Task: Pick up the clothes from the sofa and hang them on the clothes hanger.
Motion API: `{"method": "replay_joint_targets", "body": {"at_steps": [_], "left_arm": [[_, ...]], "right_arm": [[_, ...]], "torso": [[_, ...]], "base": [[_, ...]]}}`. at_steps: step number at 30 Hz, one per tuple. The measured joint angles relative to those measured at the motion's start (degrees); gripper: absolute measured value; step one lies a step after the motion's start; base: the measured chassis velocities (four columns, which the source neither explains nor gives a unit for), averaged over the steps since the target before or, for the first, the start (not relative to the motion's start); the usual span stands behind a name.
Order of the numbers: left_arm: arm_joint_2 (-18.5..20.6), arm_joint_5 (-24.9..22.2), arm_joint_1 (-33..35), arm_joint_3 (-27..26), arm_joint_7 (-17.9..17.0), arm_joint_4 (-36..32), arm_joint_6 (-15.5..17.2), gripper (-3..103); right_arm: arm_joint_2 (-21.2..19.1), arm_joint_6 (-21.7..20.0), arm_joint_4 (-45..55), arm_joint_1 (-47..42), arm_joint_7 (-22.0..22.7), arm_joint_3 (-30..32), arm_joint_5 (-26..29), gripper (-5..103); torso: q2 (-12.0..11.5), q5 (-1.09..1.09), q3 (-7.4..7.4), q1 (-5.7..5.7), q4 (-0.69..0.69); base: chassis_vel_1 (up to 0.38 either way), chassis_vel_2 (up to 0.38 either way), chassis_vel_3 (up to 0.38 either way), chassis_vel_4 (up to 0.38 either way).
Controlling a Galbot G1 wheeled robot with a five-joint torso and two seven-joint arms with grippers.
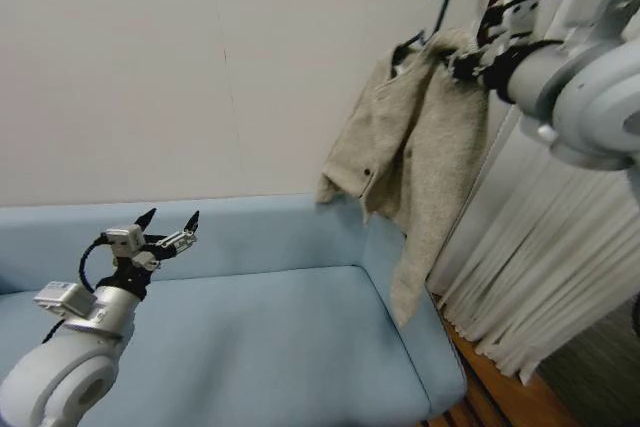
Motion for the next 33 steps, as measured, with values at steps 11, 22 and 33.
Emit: {"method": "replay_joint_targets", "body": {"at_steps": [11,22,33], "left_arm": [[-0.3,0.8,-1.6,2.4,0.0,0.3,0.2,100],[-1.2,1.7,-2.7,4.7,0.1,1.3,0.1,100],[-2.3,2.9,-4.6,6.9,1.0,3.2,-0.2,100]], "right_arm": [[-3.4,-0.8,-7.4,8.4,1.5,-7.5,4.8,11],[2.3,-0.7,-22.3,21.8,4.5,-22.9,3.4,11],[4.3,-0.6,-28.1,27.1,5.2,-29.4,4.5,11]], "torso": [[0.0,0.01,0.00,0.00,0.00],[0.0,-0.01,0.01,0.01,0.01],[0.0,-0.01,0.01,0.01,0.00]], "base": [[0.000,0.000,0.000,0.000],[0.000,0.000,0.000,0.000],[0.000,0.000,0.000,0.000]]}}
